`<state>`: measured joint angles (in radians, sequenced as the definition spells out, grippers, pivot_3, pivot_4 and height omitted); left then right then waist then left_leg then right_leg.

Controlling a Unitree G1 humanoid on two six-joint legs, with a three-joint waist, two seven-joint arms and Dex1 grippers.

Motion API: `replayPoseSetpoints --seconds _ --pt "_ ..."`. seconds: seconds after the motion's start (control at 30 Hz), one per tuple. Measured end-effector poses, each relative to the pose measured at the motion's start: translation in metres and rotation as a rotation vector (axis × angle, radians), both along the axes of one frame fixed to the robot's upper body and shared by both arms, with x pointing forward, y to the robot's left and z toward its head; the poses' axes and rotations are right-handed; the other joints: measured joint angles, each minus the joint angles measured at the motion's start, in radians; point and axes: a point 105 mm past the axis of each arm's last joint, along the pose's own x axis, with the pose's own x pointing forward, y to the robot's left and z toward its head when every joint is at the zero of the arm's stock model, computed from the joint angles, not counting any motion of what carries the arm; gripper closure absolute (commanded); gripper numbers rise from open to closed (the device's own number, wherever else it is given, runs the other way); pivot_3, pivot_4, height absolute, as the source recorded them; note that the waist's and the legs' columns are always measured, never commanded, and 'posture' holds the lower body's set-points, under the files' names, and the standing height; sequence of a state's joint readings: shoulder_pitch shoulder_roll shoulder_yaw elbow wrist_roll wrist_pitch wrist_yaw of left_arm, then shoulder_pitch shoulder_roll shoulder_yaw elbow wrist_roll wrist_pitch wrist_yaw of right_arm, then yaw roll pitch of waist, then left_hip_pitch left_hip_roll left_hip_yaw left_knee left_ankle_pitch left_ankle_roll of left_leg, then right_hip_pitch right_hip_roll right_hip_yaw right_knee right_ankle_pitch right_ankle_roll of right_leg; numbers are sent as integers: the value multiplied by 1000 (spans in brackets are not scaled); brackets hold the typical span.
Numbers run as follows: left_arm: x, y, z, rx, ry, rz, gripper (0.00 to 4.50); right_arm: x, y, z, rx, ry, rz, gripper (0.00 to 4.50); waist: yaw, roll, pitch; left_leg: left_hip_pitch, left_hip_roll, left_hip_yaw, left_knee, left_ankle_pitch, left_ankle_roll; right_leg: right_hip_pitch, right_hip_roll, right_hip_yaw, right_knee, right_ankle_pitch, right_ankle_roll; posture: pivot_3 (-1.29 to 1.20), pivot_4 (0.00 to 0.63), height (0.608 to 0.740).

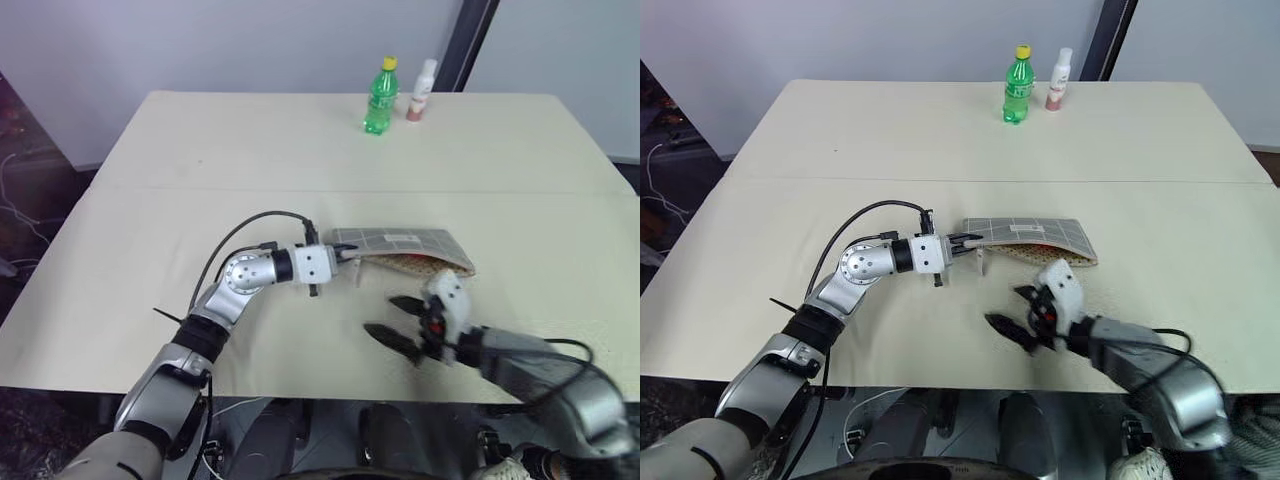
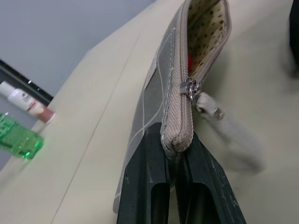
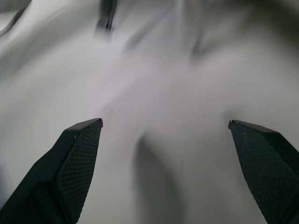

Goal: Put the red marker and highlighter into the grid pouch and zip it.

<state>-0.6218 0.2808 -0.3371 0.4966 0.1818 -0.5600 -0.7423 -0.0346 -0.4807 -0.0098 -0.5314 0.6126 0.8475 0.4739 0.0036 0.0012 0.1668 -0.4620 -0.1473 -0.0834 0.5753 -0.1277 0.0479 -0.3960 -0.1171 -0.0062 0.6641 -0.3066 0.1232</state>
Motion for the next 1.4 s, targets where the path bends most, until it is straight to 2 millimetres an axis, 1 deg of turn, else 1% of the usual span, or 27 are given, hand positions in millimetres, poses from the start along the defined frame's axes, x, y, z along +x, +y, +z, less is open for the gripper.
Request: replayPoseSetpoints --seconds 0.07,0.13,0.2,0.27,0.37,0.43,0.5,0.53,0.63,0.67,0.73,0.77,0.9,0.97,1.07,1.13,1.2,1.23,1.33,1.37,1.4 --pt "2 -2 5 3 -21 -5 4500 16 4 13 22 -50 -31 31 4 0 0 0 0 0 0 0 0 0 0 0 -1 0 0 0 150 740" --pt "3 -2 7 5 -28 -3 4500 26 8 14 58 -44 -65 31 10 -1 0 0 -1 -1 -1 0 0 -1 0 0 -1 0 1 0 150 740" --pt "3 0 7 12 -29 0 4500 36 16 9 121 -7 -96 31 9 -1 0 -1 -2 -1 -1 0 0 -2 0 0 0 3 4 0 150 740" --pt "3 0 7 13 -29 0 4500 41 23 9 157 6 -88 31 9 -1 0 -1 -2 -1 -1 0 0 -2 1 0 0 3 4 0 150 740" --pt "3 0 9 11 -37 -1 4500 40 33 12 174 4 -46 31 9 -1 0 0 -2 -1 -1 0 0 -2 1 0 1 3 4 0 150 740" --pt "3 0 9 10 -37 1 4500 40 35 12 179 8 -36 31 9 -1 0 0 -2 -1 -1 0 0 -2 1 0 1 3 4 0 150 740" --pt "3 0 9 7 -38 6 4500 42 35 11 188 17 -42 528 9 -1 0 0 -2 -1 -1 0 0 -2 1 0 1 3 4 0 150 740" --pt "3 0 9 6 -39 7 4500 43 36 9 198 25 -46 856 8 -1 0 0 -2 -1 -1 0 0 -2 1 0 1 3 4 0 150 740" --pt "3 0 11 0 -46 10 4500 43 39 9 218 34 -49 2442 8 -1 0 0 -2 -1 -1 0 0 -2 1 0 1 3 4 0 150 740" --pt "3 0 12 -1 -49 9 4500 43 39 9 219 34 -48 2813 8 0 0 0 -2 -1 -1 0 0 -2 1 0 1 3 4 0 150 740" --pt "3 -1 12 -2 -52 7 4500 44 38 9 219 33 -51 3995 9 0 0 0 -2 -1 -1 0 0 -2 1 0 1 3 4 0 150 740" --pt "3 -1 12 -1 -52 7 4500 44 38 9 219 33 -52 4411 9 0 0 0 -2 -1 -1 0 0 -2 1 0 1 3 4 0 150 740" --pt "3 0 11 5 -54 7 4500 45 31 10 221 29 -77 4467 9 0 0 0 -2 -1 -1 0 0 -2 1 0 1 3 4 0 150 740" --pt "2 -1 11 5 -54 6 4500 43 24 10 220 29 -87 4467 10 0 0 0 -2 -1 -1 0 0 -2 1 0 1 3 4 0 150 740" --pt "2 0 9 8 -49 7 4500 35 2 8 160 27 -95 4467 10 0 0 0 -2 -1 -1 0 0 -2 0 0 1 3 4 0 150 740" --pt "1 0 7 10 -44 8 4500 32 -21 6 102 22 -122 4467 10 0 0 0 -2 0 -1 0 0 -2 0 0 1 3 3 0 150 740" --pt "3 7 6 22 -45 22 4500 29 -58 8 21 13 -189 4467 10 0 0 0 -2 0 -1 0 0 -2 0 0 1 3 3 0 150 740" --pt "5 11 6 25 -46 34 4500 28 -74 11 -4 7 -222 4467 10 0 0 0 -2 0 -1 0 0 -1 0 0 1 2 3 0 150 740" --pt "8 13 6 18 -40 44 4500 24 -112 13 -76 -1 -284 4467 9 0 0 0 -1 0 -1 0 0 -1 0 0 1 1 1 0 150 740" --pt "9 15 4 20 -34 49 4500 21 -130 12 -118 6 -321 4467 9 0 0 0 -1 0 -1 0 0 -1 -1 0 0 1 1 0 150 740" --pt "9 16 3 22 -31 48 4500 19 -135 12 -134 8 -322 4467 9 0 0 0 -2 0 -1 0 0 -1 -1 0 0 1 1 0 150 740"
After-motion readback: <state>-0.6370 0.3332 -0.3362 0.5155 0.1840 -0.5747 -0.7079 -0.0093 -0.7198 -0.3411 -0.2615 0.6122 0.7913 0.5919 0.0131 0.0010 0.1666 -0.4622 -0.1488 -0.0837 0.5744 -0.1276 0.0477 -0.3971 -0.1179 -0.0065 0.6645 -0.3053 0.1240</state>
